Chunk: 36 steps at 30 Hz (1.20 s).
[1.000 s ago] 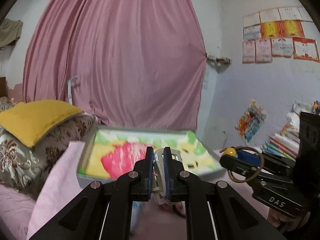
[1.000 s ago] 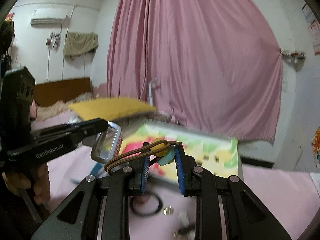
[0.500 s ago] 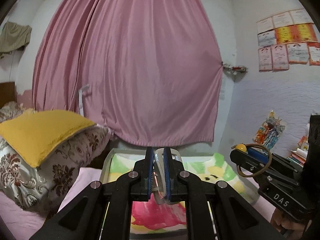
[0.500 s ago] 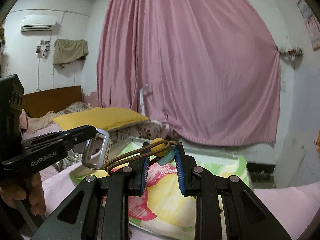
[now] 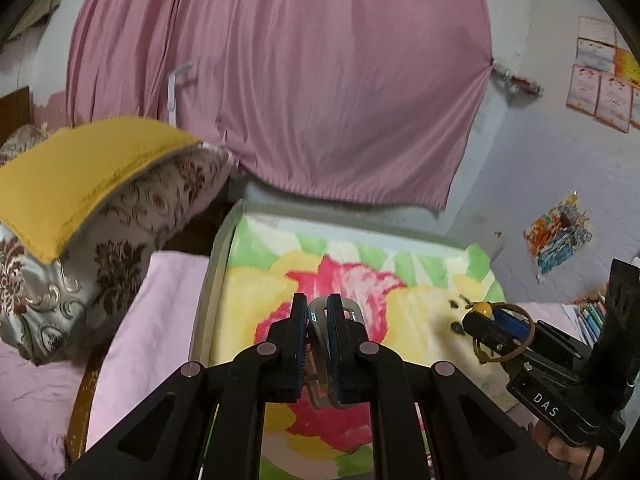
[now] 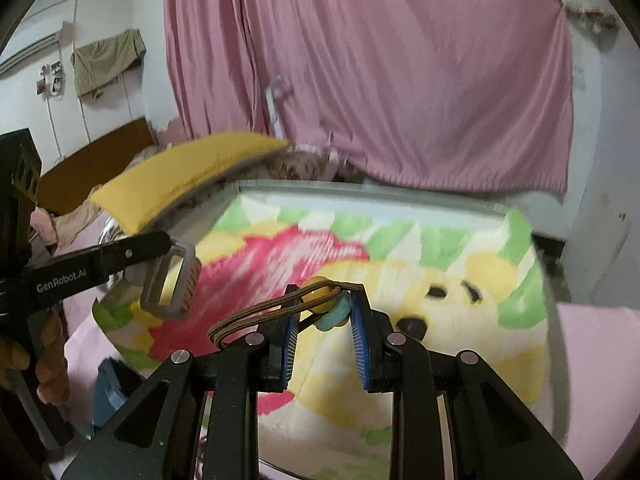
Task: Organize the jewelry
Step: 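Carry the claw clip into the tray with the left tool while the right tool drops the hair tie there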
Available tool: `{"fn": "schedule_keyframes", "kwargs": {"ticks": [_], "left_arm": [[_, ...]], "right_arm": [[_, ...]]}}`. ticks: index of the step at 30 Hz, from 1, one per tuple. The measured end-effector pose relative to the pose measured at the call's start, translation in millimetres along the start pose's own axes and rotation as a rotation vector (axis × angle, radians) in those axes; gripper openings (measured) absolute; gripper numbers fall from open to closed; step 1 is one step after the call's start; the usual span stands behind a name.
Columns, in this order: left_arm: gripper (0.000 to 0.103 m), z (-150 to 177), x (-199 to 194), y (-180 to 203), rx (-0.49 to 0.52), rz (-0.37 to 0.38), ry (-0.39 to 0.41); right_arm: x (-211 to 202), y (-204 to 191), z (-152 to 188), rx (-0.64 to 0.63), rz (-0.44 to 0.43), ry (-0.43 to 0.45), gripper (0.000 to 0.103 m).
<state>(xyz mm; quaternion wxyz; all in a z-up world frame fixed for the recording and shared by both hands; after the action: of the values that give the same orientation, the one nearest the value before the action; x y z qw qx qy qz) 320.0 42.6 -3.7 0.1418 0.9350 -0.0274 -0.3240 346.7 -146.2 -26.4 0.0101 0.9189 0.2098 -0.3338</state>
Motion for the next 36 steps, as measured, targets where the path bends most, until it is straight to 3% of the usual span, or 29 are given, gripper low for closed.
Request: {"fn": "schedule_keyframes", "kwargs": {"ticks": [5,13,15,17,22,24,30,36], "left_arm": [[0.010,11,14,-4,-0.016,0.004,-0.077],[0.010,11,16,-6,-0.030,0.023,-0.098],[0.010,11,15,-5,-0.034,0.028,-0.101],[0.010,12,14,-5,-0.042,0.034,-0.103],[0.011,16,9,-8,-0.038,0.017,-0.104],[0.015,17,5,-9,-0.039,0.020,-0.093],[0.041,19,-14,-6,-0.023,0.039,-0.025],[0.075,19,-45,-2,-0.014,0.050,0.091]], "right_arm": [[12,-6,16,0.012,-0.036,-0.084,0.022],[18,-13,21,0.004,-0.033,-0.120,0.022],[17,-13,22,0.002,-0.026,-0.127,0.029],[14,-13,22,0.000,-0.022,-0.128,0.043],[6,-12,20,-0.007,-0.009,-0.110,0.044],[-1,-12,19,-0.007,0.000,-0.087,0.046],[-35,-11,11,-0.014,0.047,0.048,0.063],[-78,-17,9,-0.042,0.092,0.201,0.093]]}}
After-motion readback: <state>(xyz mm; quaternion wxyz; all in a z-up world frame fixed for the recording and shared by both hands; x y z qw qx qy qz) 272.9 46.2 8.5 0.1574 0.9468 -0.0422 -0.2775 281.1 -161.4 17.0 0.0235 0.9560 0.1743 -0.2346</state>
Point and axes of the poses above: each gripper's, at about its wrist camera, not at the fingertips, and x roughly the way its jaws point, y to its right, z to its underside, the point moved 7 cm from there along x, roughly the way its jaws point, and after that the axes turned 2 degrees about -x, right-handed, at the moved point
